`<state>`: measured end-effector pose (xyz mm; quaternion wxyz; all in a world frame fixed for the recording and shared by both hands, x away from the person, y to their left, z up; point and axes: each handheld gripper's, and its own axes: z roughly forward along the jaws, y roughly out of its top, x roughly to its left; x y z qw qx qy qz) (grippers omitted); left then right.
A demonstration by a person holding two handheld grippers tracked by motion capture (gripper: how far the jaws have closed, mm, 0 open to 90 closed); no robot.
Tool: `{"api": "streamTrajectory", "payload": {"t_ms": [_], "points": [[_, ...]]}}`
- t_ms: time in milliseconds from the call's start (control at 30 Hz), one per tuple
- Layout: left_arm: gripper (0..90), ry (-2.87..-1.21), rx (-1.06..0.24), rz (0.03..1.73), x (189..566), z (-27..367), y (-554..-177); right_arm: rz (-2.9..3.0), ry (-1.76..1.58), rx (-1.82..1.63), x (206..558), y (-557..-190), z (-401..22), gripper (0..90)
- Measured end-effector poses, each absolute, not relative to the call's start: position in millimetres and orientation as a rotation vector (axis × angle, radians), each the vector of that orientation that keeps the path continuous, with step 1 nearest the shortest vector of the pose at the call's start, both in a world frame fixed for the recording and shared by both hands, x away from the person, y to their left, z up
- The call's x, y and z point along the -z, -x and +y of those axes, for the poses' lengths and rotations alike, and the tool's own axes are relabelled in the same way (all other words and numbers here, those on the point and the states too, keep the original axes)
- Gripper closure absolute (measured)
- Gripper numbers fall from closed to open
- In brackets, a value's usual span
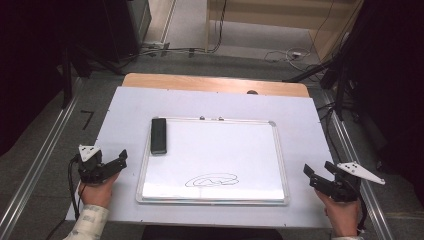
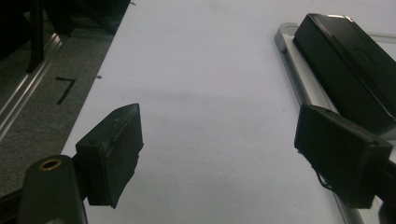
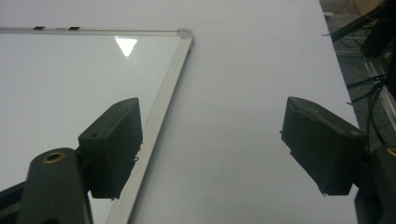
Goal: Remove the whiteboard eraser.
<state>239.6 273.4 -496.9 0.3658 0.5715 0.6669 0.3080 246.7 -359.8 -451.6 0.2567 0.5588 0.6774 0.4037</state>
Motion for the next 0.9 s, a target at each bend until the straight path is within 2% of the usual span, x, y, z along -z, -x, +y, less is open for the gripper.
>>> {"api": "streamTrajectory", "payload": {"t_ms": [500,900], "points": [[15.8,-1.449,-0.793,1.694,491.5,267.3,-242.1,1.833,-1.518,-1.065,455.0,-247.8,-354.6,19.1],[14.4,-1.508,-0.76,1.639,477.6,240.0,-259.8,1.842,-1.521,-1.054,456.3,-248.8,-350.9,19.1]]}}
